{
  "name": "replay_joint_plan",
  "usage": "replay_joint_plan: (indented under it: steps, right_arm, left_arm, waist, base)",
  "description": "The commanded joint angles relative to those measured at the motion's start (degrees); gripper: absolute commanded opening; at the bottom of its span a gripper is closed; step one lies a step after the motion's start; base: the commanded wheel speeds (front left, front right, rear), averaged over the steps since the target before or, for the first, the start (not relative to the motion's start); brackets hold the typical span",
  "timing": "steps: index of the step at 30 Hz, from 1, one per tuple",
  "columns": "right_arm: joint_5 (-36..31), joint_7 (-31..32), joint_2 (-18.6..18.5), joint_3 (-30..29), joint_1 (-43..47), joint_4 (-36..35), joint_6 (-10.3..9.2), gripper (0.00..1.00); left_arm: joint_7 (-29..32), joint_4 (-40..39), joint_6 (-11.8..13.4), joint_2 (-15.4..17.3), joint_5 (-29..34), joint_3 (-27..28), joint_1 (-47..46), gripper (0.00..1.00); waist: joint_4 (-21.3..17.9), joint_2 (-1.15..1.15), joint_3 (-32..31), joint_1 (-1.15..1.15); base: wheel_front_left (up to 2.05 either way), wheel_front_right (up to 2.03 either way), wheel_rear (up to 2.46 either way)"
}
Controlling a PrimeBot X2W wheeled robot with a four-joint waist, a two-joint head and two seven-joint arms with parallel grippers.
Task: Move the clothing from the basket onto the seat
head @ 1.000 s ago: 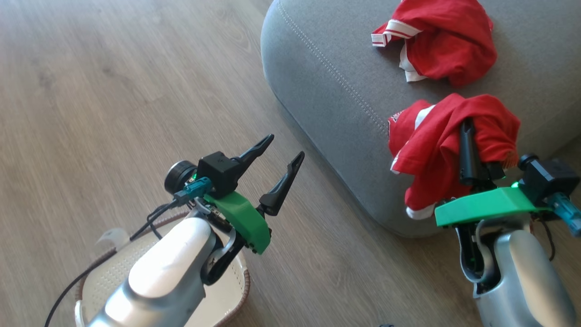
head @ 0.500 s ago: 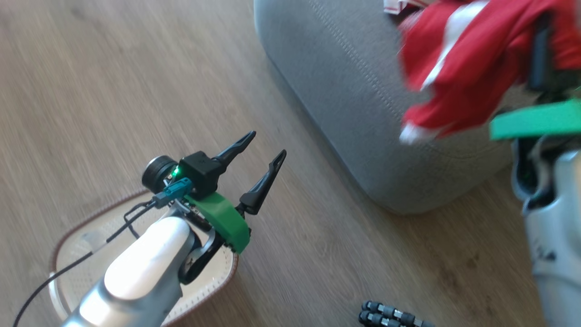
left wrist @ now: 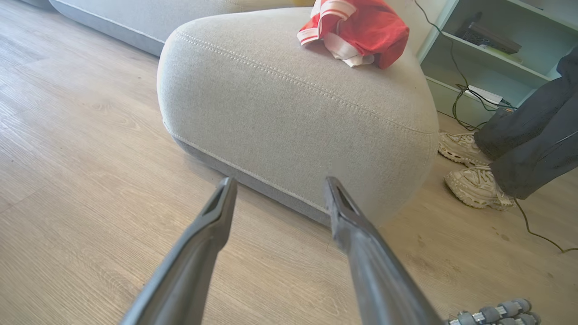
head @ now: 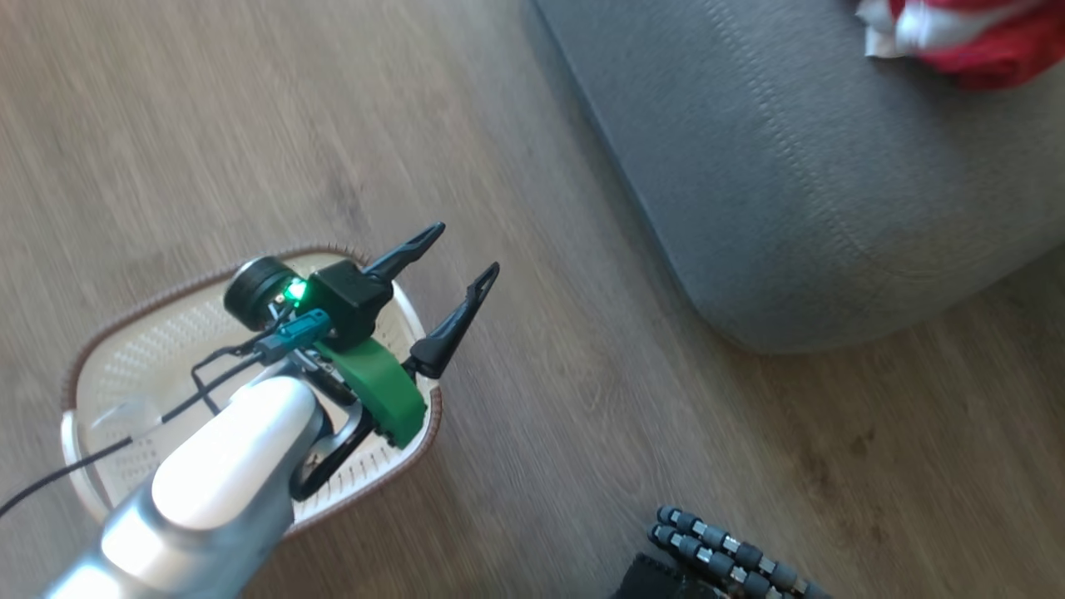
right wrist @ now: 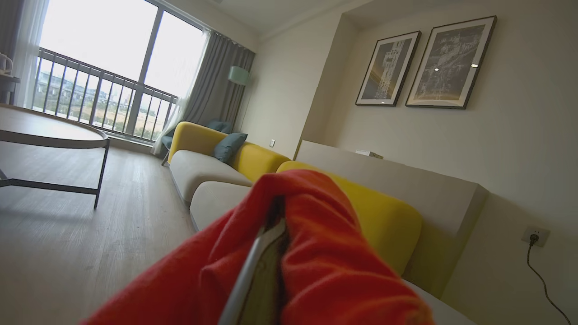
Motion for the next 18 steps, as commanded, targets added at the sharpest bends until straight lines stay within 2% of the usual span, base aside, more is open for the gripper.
replay_joint_plan:
  steps: [1, 11, 18]
  right_arm:
    - [-0.37, -0.25, -1.96, -0.83, -1.49, -0.97, 0.4, 0.0]
    - [-6.65, 3.6, -8.82, -8.79, -14.83, 10.69, 0.4, 0.0]
    - [-10.07, 6.43, -11.34, -20.82, -19.43, 17.26, 0.4, 0.0]
  left_arm:
    - [-0.52, -1.76, -0.36, 1.25, -0.48, 1.5, -2.06, 1.0]
    - [-0.52, -1.66, -0.36, 3.93, -1.05, 0.94, -2.87, 1.0]
    - [-0.52, -1.91, -0.36, 4.49, -0.85, 0.52, -4.12, 1.0]
  waist:
    - [0.98, 0.0, 1.64, -0.01]
    - [4.69, 0.0, 7.84, -0.01]
    - [8.8, 0.0, 11.68, -0.01]
  base:
    - [0.0, 0.0, 0.0]
    - [0.0, 0.0, 0.0]
    - [0.0, 0.0, 0.0]
